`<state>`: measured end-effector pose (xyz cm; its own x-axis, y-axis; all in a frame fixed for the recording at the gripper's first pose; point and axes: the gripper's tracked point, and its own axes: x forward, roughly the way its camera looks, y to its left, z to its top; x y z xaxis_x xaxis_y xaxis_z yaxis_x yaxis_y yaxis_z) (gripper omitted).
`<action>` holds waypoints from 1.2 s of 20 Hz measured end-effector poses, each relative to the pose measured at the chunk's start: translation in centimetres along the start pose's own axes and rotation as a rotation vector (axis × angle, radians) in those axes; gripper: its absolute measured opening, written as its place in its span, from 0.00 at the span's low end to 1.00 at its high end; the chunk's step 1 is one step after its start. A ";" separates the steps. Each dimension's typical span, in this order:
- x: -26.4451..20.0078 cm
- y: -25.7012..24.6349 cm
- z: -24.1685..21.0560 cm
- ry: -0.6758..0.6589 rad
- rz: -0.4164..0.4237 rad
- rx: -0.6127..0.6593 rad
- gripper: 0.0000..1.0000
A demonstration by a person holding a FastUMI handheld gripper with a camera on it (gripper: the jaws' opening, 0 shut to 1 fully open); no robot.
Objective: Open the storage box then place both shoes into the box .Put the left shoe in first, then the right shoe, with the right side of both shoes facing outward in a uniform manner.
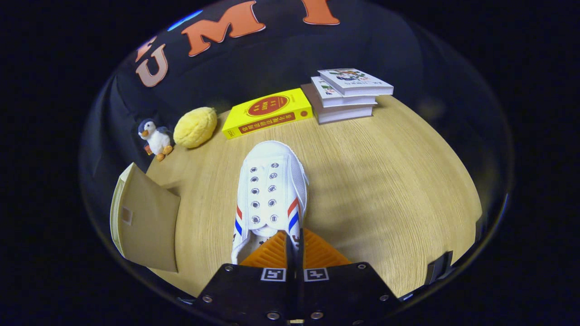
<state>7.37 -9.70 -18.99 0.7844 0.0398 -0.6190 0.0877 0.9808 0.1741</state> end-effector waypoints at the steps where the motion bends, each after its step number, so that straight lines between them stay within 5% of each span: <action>1: -0.8 1.5 0.7 -0.014 0.011 0.003 0.00; 15: -10.6 25.7 1.9 -0.116 0.144 -0.040 0.00; 24: -8.1 35.3 -2.0 -0.049 0.153 -0.088 0.00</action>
<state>2.92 25.02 -9.35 0.8135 0.1827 -0.5522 -0.0876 0.9770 0.1942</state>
